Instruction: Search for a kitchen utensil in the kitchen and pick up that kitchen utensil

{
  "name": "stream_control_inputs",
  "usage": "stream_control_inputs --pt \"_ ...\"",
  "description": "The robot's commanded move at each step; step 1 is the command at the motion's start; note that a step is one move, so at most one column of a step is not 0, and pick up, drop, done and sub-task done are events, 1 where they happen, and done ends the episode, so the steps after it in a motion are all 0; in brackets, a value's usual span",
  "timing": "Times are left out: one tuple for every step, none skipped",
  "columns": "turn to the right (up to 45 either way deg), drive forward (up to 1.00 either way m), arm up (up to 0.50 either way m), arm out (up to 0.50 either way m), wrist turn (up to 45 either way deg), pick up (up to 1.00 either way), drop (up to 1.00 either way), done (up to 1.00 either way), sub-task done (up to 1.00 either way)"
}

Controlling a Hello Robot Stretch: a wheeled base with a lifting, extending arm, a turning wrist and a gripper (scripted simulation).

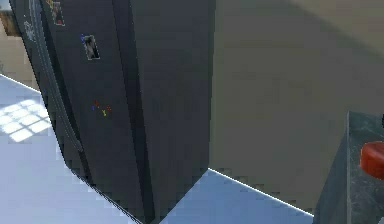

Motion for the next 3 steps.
stream_control_inputs --pt "0.0 0.00 0.00 0.00 45.0 0.00 0.00 0.00 0.00" --pt "0.0 0.00 0.00 0.00 12.0 0.00 0.00 0.00 0.00" --pt "0.0 0.00 0.00 0.00 0.0 1.00 0.00 0.00 0.00"
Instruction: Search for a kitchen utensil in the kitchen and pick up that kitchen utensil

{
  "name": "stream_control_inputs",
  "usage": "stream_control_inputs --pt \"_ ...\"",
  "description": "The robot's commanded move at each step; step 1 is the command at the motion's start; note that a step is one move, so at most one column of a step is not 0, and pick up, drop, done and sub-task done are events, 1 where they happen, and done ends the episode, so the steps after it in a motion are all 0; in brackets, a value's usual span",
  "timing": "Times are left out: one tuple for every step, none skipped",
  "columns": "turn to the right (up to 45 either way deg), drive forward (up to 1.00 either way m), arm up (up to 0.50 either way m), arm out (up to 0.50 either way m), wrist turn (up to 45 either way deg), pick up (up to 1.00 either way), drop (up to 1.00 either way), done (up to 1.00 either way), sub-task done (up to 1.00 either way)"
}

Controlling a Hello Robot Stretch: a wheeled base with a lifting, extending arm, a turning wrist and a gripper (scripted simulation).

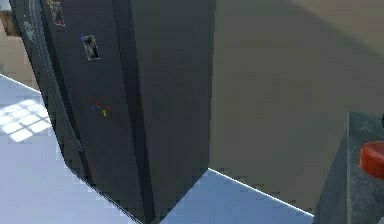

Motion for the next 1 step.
stream_control_inputs --pt "0.0 0.00 0.00 0.00 0.0 0.00 0.00 1.00 0.00"
